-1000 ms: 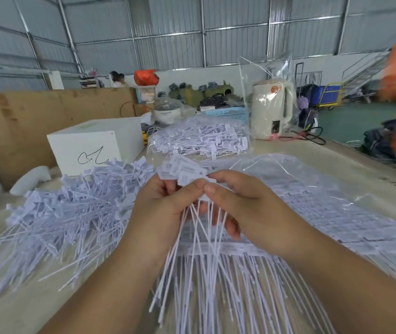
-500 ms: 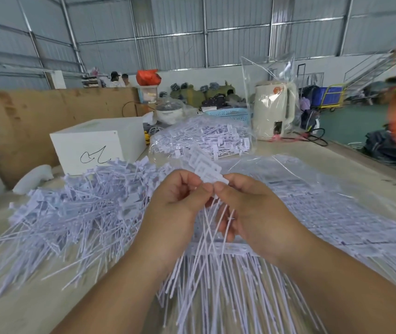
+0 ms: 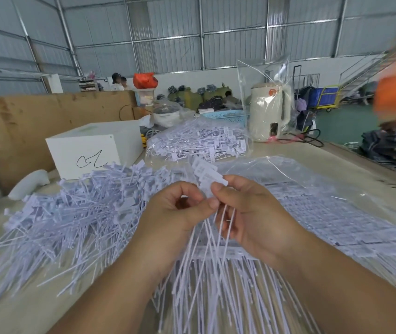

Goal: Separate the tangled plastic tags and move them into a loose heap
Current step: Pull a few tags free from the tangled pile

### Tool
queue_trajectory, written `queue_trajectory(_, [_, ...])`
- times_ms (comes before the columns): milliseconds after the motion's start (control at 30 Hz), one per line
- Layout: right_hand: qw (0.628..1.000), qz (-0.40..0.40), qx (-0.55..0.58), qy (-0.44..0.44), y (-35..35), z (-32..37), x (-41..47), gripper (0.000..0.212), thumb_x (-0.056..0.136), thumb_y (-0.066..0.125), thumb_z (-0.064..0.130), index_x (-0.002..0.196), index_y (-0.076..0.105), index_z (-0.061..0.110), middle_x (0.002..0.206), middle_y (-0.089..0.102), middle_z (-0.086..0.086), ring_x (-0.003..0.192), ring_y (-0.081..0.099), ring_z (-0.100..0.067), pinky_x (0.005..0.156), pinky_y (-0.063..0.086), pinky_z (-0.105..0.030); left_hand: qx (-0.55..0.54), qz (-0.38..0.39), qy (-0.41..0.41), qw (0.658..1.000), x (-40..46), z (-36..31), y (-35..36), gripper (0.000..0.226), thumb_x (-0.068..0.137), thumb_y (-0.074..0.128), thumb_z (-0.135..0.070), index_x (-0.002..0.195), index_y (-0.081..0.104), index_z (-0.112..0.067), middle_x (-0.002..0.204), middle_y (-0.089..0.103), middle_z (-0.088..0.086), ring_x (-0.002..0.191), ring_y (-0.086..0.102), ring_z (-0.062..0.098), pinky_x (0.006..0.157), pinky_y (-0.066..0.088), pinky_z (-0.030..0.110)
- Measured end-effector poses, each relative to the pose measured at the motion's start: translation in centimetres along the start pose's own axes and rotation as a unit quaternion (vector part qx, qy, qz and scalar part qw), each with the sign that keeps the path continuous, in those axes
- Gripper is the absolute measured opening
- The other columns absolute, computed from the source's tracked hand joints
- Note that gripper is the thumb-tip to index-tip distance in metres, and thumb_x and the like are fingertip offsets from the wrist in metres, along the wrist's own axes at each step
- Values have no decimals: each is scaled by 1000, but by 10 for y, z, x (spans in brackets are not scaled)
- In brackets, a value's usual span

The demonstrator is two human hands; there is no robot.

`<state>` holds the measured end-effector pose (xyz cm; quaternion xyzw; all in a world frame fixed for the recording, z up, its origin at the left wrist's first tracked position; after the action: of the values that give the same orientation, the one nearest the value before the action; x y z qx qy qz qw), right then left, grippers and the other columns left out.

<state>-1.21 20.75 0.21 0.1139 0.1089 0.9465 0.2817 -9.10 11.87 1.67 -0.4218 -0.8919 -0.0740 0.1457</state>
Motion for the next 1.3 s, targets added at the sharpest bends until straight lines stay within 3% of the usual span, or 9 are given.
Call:
queue_trajectory(133, [1000,-28,-3,-13,-5,0,1,15,93,62,16,107,62,8,75,56,-14,51,45,-18,48,32,-29,-6,-8,7,1000,1,0,-1,33,56,88,-17,60,56,-25,82,62,14,82,63,29,86,51,43])
queue_trajectory(267, [998,-30,35,-43,-2,6,1,18,94,60,11,112,63,7,104,70,-20,83,65,-38,74,53,-45,21,66,-19,997,-4,6,15,47,64,85,-19,107,68,-21,104,73,7,94,71,24,79,58,37])
queue_trajectory(533, [995,-15,-73,-66,5,5,1,15,98,56,17,113,58,16,108,71,-9,99,69,-26,85,56,-50,133,96,-52,985,-7,13,21,29,91,62,-6,107,65,-30,81,73,3,52,64,22,46,51,27])
queue_trajectory(700, [943,-1,-308,-128,19,15,-12,50,98,48,49,145,34,39,122,53,27,112,53,9,87,39,-4,127,48,-24,990,-5,-8,7,24,76,61,-17,90,75,-29,77,75,5,62,70,30,49,56,40])
queue_trajectory(767, [932,-5,-340,-125,18,14,-13,62,94,43,60,149,22,40,130,44,25,118,44,9,86,32,-4,88,-13,-17,996,-1,-17,-11,28,74,63,-5,63,74,-29,56,68,-2,46,64,15,39,48,28])
queue_trajectory(867, [909,30,-410,-72,14,6,-10,50,92,48,58,134,46,30,113,56,12,97,57,-3,74,42,-16,44,-118,-18,992,6,-22,-48,37,72,65,1,46,67,-26,50,60,1,37,46,13,38,36,23])
queue_trajectory(967, [865,101,-491,-28,14,-6,-9,20,94,60,38,100,66,21,81,60,6,65,55,-7,62,45,-27,9,-197,11,980,8,-28,-73,19,74,61,5,64,66,-11,46,55,5,34,42,17,42,34,25])
queue_trajectory(1133, [765,169,-621,1,15,-25,-12,29,92,62,39,117,62,23,109,52,5,98,54,-13,85,46,-31,-91,-266,61,958,8,-35,-112,13,76,56,-1,88,55,-6,52,53,3,37,42,11,38,30,17])
queue_trajectory(1300, [759,176,-626,11,14,-26,-14,31,92,63,40,121,62,26,87,40,21,73,43,5,63,33,-16,231,-240,-63,941,22,-11,-113,7,82,60,-10,77,61,-5,49,57,0,41,46,18,45,33,25])
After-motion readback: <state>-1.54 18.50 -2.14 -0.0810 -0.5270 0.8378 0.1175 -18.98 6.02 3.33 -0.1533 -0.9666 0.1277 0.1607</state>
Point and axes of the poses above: each hand's wrist, its own x-axis towards the middle knuckle, its own y-axis out of the palm, z = x × y, the point moved 9 cm from there along x, towards the middle knuckle
